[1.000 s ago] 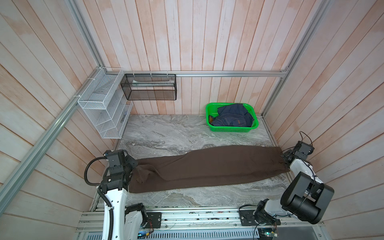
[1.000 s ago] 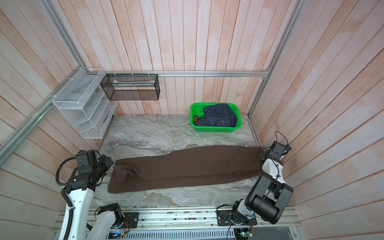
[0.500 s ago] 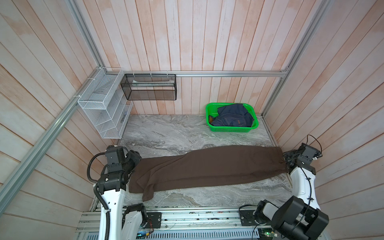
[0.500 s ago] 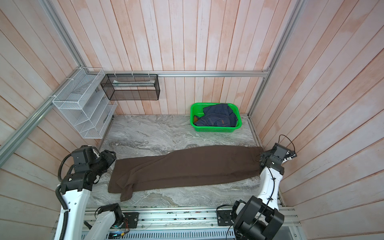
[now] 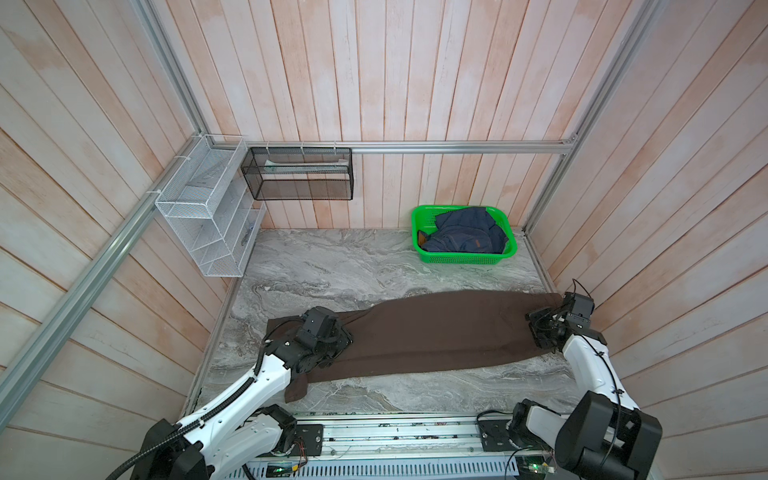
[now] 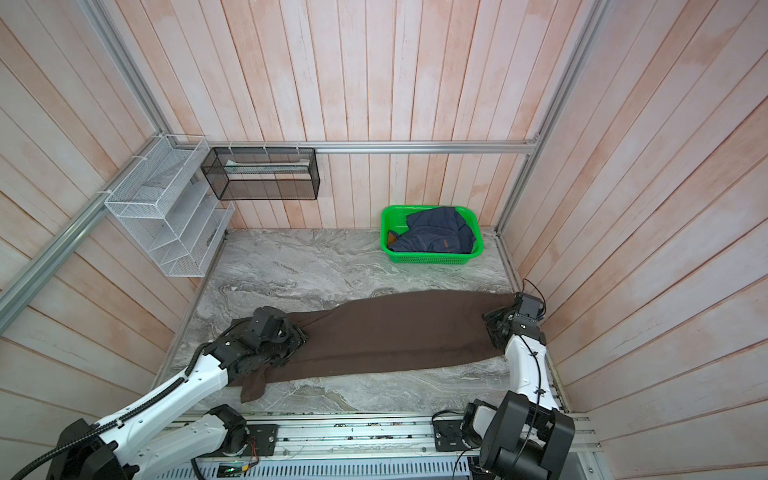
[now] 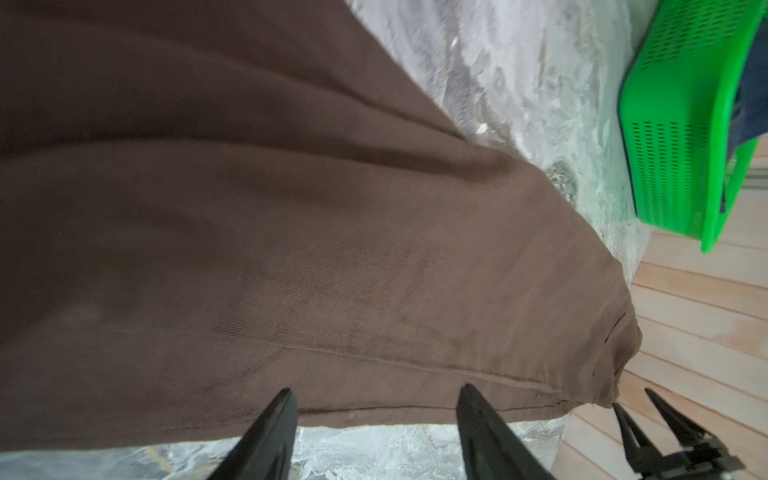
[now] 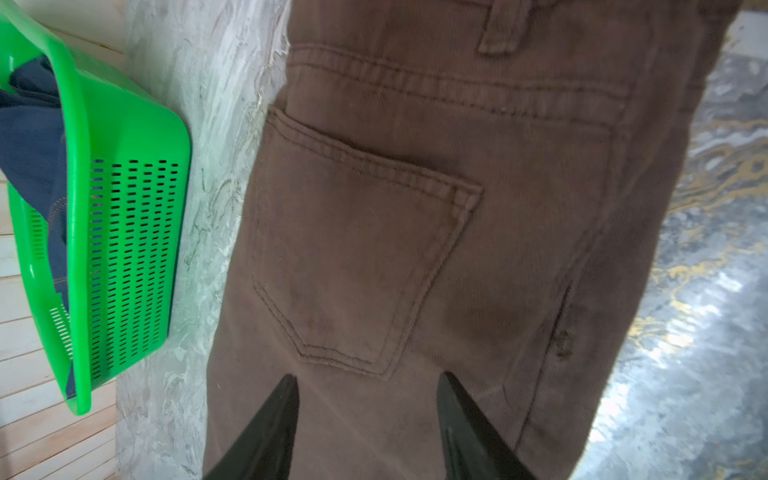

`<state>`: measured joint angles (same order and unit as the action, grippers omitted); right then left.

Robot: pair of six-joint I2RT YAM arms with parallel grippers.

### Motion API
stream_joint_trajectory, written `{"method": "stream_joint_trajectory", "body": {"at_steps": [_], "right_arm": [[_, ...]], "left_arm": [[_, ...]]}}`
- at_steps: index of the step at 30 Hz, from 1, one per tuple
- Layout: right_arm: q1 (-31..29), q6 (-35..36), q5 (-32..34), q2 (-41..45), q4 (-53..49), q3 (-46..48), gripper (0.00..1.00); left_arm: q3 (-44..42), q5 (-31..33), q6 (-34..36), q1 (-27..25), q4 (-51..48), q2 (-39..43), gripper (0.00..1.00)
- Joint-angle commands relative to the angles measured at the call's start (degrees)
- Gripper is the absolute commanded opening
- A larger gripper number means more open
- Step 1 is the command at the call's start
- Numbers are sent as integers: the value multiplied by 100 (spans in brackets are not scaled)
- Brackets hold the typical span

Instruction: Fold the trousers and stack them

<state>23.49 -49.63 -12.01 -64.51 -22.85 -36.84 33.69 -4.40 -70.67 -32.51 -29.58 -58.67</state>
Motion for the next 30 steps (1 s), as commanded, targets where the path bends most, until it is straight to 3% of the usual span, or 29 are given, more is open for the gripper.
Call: {"method": "stream_joint_trajectory", "body": {"at_steps": [1, 7, 14, 23, 30], "right_arm": [[-8, 2, -117, -59, -121, 93, 55], [29, 41, -125, -145, 12, 198, 53], [78, 107, -175, -237, 115, 210, 49], [285, 262, -334, -283, 115, 187, 44], [384, 372, -442, -192, -22, 176, 43]], "left_arm": [[-257, 142, -971, -262, 819, -311, 64], [-473, 133, -1712, -783, 1572, -976, 62], [-505, 333, -2053, -897, 2010, -1471, 53], [-189, 424, -2047, -902, 2231, -2029, 35], [-46, 458, -1970, -898, 2235, -2168, 13]]}}
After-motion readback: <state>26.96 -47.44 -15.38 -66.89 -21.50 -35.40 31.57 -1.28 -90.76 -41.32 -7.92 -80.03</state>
